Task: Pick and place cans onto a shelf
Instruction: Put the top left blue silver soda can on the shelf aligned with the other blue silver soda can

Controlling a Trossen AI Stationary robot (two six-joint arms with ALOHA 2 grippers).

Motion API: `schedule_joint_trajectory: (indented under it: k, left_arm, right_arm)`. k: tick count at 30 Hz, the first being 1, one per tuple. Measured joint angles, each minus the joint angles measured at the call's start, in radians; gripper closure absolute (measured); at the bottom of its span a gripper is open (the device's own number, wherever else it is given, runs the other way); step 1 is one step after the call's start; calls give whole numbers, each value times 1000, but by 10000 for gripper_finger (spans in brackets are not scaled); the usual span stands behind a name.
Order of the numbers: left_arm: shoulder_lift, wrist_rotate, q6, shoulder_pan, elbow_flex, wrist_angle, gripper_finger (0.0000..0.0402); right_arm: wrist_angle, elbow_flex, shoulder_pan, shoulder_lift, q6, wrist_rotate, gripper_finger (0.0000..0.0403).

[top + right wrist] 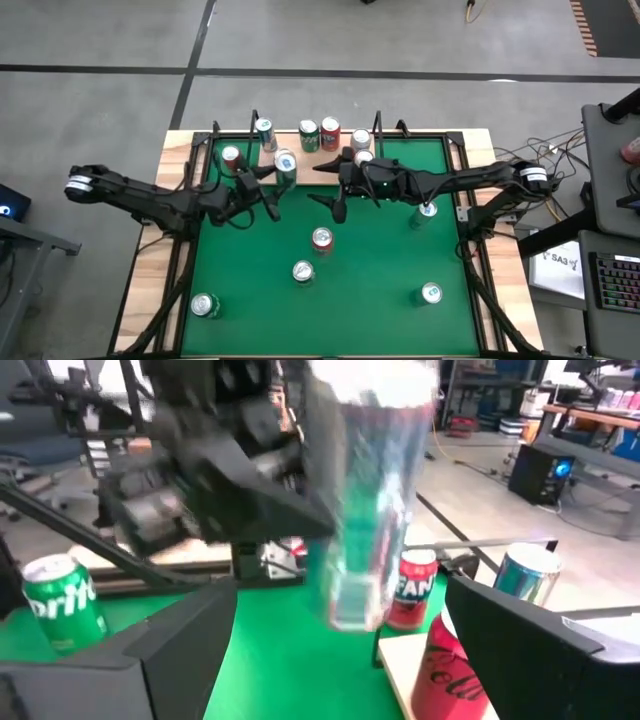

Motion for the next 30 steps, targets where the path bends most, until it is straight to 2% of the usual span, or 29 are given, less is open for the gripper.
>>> schedule_joint_trajectory:
  k: [11, 15, 25, 30]
  left_arm:
    - [-40, -260, -162, -40, -178, 43, 202]
    - [-23, -297, -161, -56, -215, 120, 202]
    - [3, -436, -227, -137, -288, 144, 202]
    - [39, -449, -300, -146, -313, 146, 202]
  right_arm:
    - [-7, 0, 0, -13, 14, 3, 51]
    - [-7, 0, 0, -13, 13, 9, 51]
    - [-8, 0, 0, -13, -3, 28, 51]
    - [-8, -2, 0, -13, -3, 31, 51]
